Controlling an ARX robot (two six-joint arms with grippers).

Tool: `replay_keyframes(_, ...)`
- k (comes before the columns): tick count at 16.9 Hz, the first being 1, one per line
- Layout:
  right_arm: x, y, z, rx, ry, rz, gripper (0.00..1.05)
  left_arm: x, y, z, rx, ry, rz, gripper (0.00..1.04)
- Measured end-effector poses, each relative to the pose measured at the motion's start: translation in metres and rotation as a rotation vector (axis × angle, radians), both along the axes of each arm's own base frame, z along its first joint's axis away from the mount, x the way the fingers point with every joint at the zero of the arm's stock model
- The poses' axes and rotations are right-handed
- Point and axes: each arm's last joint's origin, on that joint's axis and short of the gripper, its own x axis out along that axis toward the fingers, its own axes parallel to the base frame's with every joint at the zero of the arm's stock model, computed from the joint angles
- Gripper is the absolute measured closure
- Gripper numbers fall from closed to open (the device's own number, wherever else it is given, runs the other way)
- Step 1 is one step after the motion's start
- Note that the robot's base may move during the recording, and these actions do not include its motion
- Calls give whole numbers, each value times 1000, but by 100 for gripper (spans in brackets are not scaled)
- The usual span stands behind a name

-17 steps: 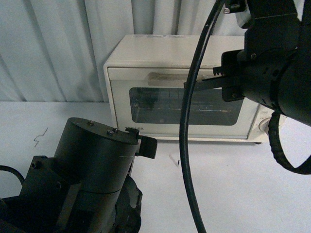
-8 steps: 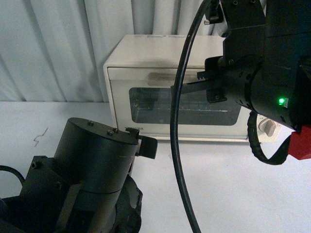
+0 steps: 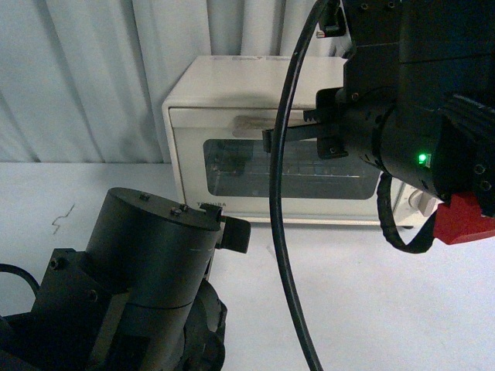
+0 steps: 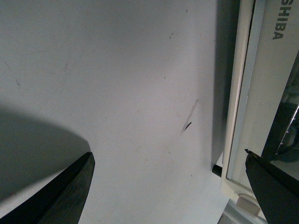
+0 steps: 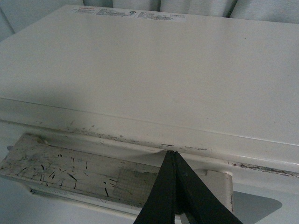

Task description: Open oven

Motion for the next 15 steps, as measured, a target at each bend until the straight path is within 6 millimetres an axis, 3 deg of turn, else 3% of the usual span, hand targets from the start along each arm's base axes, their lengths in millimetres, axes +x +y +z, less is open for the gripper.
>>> replay_keyframes(3, -6, 7, -7, 39, -2, -14, 103, 0, 0, 0, 0, 0, 0, 7)
replay_keyframes(5, -21, 12, -12, 50, -3, -21, 103, 0, 0, 0, 0, 0, 0, 7)
replay_keyframes(9, -87, 16, -29, -13, 102, 61, 103, 0, -1, 0, 0, 1, -3, 7)
replay_keyframes(11, -117, -13, -30, -103, 122, -48, 103, -2, 0, -1, 4, 8, -9, 7)
replay_keyframes(13, -138, -60, -1, -116, 42, -327, 103, -2, 0, -1, 5, 8, -8, 7)
replay_keyframes(14, -154, -86, 3, -120, 51, -493, 102, -2, 0, -1, 5, 7, -6, 7)
replay_keyframes(15, -171, -105, -5, -105, 102, -584, 94, -2, 0, -1, 6, 7, -6, 7)
